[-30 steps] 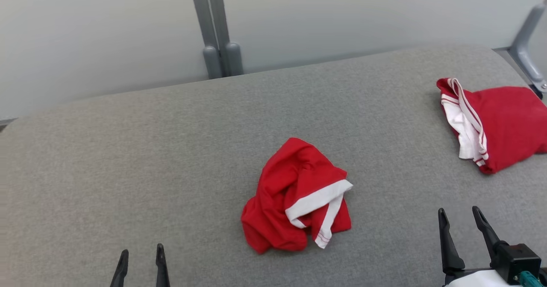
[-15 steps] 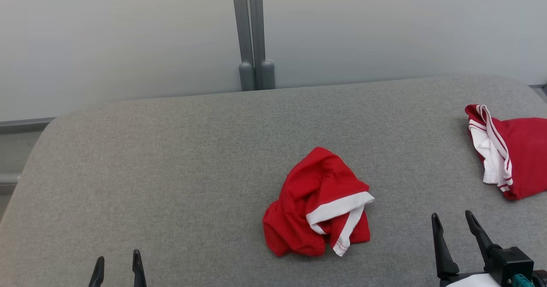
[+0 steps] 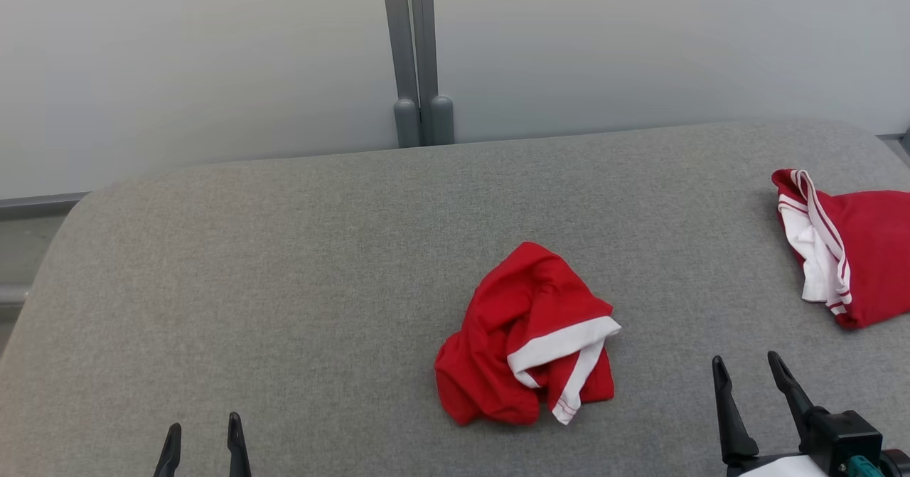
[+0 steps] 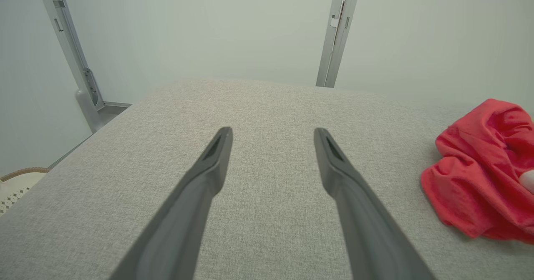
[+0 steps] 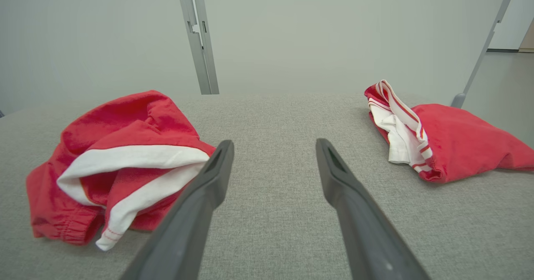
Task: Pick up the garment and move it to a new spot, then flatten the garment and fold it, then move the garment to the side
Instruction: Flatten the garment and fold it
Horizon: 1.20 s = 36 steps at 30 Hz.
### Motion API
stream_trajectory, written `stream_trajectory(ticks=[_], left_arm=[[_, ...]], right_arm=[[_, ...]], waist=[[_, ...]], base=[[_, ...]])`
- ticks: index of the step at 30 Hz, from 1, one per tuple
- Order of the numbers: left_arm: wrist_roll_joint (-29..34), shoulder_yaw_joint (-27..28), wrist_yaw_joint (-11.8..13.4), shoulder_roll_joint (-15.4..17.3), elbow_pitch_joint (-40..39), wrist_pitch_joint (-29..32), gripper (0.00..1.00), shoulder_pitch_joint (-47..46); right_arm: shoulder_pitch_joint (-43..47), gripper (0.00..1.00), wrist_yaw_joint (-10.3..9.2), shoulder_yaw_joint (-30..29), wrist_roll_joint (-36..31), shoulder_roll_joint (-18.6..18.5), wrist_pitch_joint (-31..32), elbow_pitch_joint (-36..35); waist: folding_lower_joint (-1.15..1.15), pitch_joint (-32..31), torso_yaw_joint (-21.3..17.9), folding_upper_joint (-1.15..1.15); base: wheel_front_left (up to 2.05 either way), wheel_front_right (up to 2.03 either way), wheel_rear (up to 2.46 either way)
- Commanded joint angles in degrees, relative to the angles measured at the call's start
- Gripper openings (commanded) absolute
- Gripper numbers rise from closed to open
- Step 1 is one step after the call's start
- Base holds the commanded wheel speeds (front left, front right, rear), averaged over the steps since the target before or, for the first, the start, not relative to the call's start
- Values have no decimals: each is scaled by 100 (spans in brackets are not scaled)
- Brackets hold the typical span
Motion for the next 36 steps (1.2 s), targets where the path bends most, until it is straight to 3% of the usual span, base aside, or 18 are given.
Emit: stream_trajectory(ticks=[1, 13, 16, 21, 27, 31, 36], left_arm=[[-33, -3, 22, -3, 1, -16, 100, -94], [65, -33, 74, -2, -28, -16, 100, -168], [48, -291, 67, -5, -243, -16, 100, -342], [-34, -1278, -90, -3, -390, -9, 100, -742], [-66, -2922, -413, 17, 679, -9, 100, -1361], [-316, -3572, -331, 12, 1649, -8, 100, -1864], [-688, -3985, -120, 11, 2368, -8, 100, -2344]], right_arm=[[-29, 100, -2, 8, 36, -12, -16, 16], [-108, 100, -2, 113, 2, -12, -16, 19], [-150, 100, -2, 157, -22, -12, -16, -4], [-292, 100, -2, 315, -64, -13, -16, -26], [-426, 100, -2, 459, 14, -13, -16, 8], [-415, 100, -2, 505, 85, -11, -16, 66], [-446, 100, -2, 535, 162, -11, -16, 103]], waist=[[0, 2, -1, 0], [0, 38, -42, 0], [0, 76, -98, 0], [0, 183, -367, 0], [0, 345, -870, 0], [0, 438, -1155, 0], [0, 532, -1456, 0]], base=[[0, 0, 0], [0, 0, 0], [0, 0, 0], [0, 0, 0], [0, 0, 0], [0, 0, 0], [0, 0, 0]])
